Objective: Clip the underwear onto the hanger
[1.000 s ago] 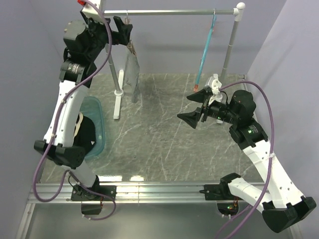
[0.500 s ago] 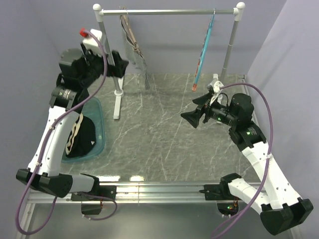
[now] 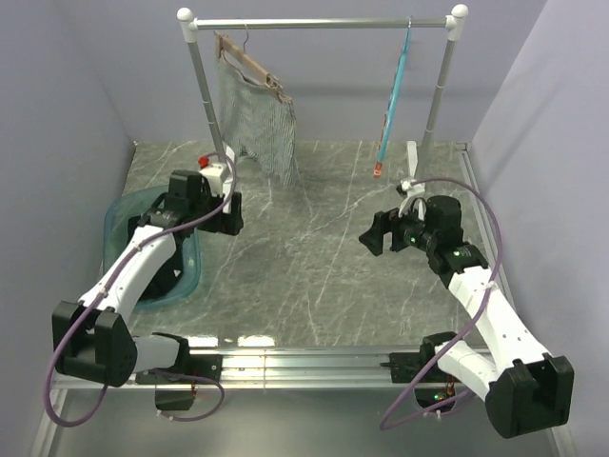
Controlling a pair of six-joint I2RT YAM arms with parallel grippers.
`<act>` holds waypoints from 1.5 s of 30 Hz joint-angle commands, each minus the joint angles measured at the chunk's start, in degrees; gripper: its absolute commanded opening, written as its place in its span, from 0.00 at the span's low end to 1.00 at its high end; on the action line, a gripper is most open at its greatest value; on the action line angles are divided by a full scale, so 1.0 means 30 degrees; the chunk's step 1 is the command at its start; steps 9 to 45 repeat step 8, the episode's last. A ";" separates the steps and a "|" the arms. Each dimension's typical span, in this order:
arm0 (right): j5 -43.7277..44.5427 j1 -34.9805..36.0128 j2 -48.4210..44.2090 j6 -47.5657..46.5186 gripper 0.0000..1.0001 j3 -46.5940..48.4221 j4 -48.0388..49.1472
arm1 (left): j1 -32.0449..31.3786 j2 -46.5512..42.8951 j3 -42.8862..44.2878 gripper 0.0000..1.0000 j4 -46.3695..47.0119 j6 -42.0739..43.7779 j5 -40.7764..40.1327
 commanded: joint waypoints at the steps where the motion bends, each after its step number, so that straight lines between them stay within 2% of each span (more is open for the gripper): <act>1: 0.0916 -0.0211 -0.0651 -0.0287 1.00 -0.0878 0.0460 | 0.0018 -0.1551 -0.0812 0.99 0.1727 -0.0245 -0.0717; 7: 0.1212 -0.0593 -0.0974 -0.1108 1.00 -0.0617 -0.0096 | 0.0018 -0.2547 -0.1313 0.99 0.2138 -0.0391 -0.0750; 45: 0.1124 -0.0680 -0.1003 -0.0991 1.00 -0.0558 -0.0096 | 0.0018 -0.2549 -0.0994 1.00 0.1819 -0.0449 -0.0865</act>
